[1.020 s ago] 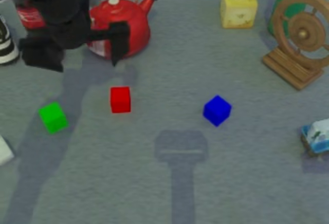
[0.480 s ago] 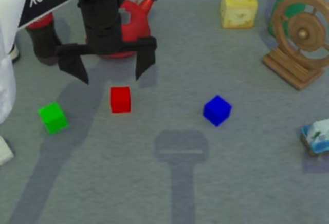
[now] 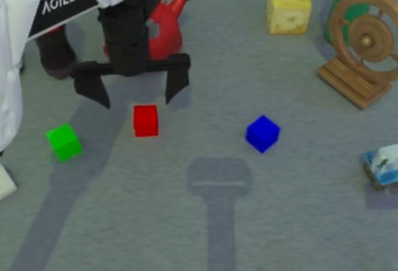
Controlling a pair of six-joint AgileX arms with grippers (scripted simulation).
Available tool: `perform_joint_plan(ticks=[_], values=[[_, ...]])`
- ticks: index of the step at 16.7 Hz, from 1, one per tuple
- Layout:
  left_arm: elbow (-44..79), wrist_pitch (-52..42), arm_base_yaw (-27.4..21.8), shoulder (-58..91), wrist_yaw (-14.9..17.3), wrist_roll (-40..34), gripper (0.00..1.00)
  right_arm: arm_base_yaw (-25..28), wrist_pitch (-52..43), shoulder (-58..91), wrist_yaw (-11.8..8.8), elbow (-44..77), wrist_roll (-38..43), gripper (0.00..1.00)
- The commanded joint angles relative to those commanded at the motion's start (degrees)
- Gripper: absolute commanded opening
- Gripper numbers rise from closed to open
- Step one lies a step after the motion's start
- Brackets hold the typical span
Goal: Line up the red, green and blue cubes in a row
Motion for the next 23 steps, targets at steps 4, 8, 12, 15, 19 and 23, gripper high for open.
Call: perform_joint_plan(ticks=[4,8,12,15,19,23], values=[[-6.53,9.81,-0.05,2.69,0.03,-0.04,1.0,0.0,0.0,0.0,0.0,0.0,0.0,1.0],[-9.01,12.95,-0.08,3.79,0.04,-0.07,1.0,0.0,0.0,0.0,0.0,0.0,0.0,1.0],[-9.01,12.95,-0.08,3.79,0.04,-0.07,0.85,0.0,0.0,0.0,0.0,0.0,0.0,1.0],[-9.01,12.95,-0.08,3.79,0.04,-0.07,0.62,0.0,0.0,0.0,0.0,0.0,0.0,1.0],[-9.01,12.95,-0.08,3.79,0.04,-0.07,0.32,0.0,0.0,0.0,0.0,0.0,0.0,1.0],[-9.01,12.95,-0.08,3.79,0.04,-0.07,0.02,0.0,0.0,0.0,0.0,0.0,0.0,1.0]])
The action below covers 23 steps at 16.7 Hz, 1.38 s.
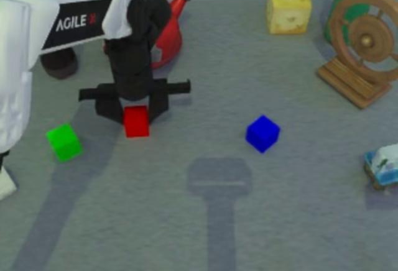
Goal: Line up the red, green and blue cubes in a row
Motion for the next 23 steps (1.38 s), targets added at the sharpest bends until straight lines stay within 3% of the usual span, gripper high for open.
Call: perform_joint_plan(ticks=[10,17,23], values=[[0.54,-1.07,0.22,-2.09,-0.79,0.59,0.0,0.0,0.0,0.0,0.0,0.0,0.0,1.0],[9.63,-13.57,1.21,-5.17,-0.83,0.42,0.0,0.0,0.0,0.0,0.0,0.0,0.0,1.0],[10.15,-14.32,0.84,-5.6,-0.86,0.52,0.0,0.0,0.0,0.0,0.0,0.0,0.0,1.0]])
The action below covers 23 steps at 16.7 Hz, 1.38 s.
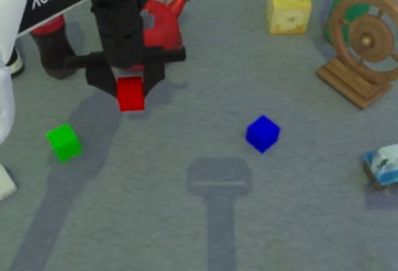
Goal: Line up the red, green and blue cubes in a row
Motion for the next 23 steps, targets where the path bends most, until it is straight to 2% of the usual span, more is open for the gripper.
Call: perform_joint_plan(ticks=[3,9,12,18,23], values=[[-4.03,1.24,-2.06,-3.7,-0.09,-1.81,0.0,0.0,0.0,0.0,0.0,0.0,0.0,1.0],[-22.97,5.15,-10.93,-16.9,-0.27,-8.22,0.0,0.0,0.0,0.0,0.0,0.0,0.0,1.0],[-27.78,6.5,-14.08,-21.25,-0.34,-10.31,0.0,0.0,0.0,0.0,0.0,0.0,0.0,1.0],[-28.82,7.44,-14.01,-21.17,-0.37,-10.43,0.0,0.0,0.0,0.0,0.0,0.0,0.0,1.0],[-35.91,18.21,-14.13,-18.24,-0.34,-10.6,0.0,0.0,0.0,0.0,0.0,0.0,0.0,1.0]])
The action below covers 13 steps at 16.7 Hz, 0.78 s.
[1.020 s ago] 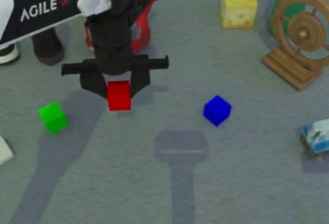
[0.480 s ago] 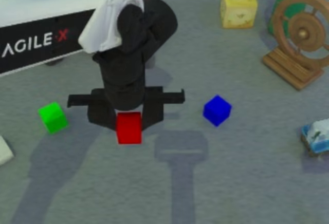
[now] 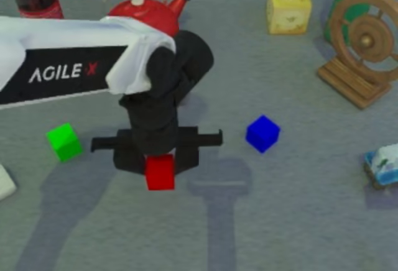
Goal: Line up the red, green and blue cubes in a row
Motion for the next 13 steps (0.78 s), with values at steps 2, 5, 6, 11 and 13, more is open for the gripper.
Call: perform_joint_plan(ticks=[2,5,6,11,13], values=[[-2.17,2.82,-0.23,0.97,0.02,0.08,0.0,0.0,0.0,0.0,0.0,0.0,0.0,1.0],[-2.6,3.35,-0.3,1.2,0.01,0.1,0.0,0.0,0.0,0.0,0.0,0.0,0.0,1.0],[-2.6,3.35,-0.3,1.2,0.01,0.1,0.0,0.0,0.0,0.0,0.0,0.0,0.0,1.0],[-2.6,3.35,-0.3,1.2,0.01,0.1,0.38,0.0,0.0,0.0,0.0,0.0,0.0,1.0],[-2.6,3.35,-0.3,1.2,0.01,0.1,0.53,0.0,0.0,0.0,0.0,0.0,0.0,1.0]])
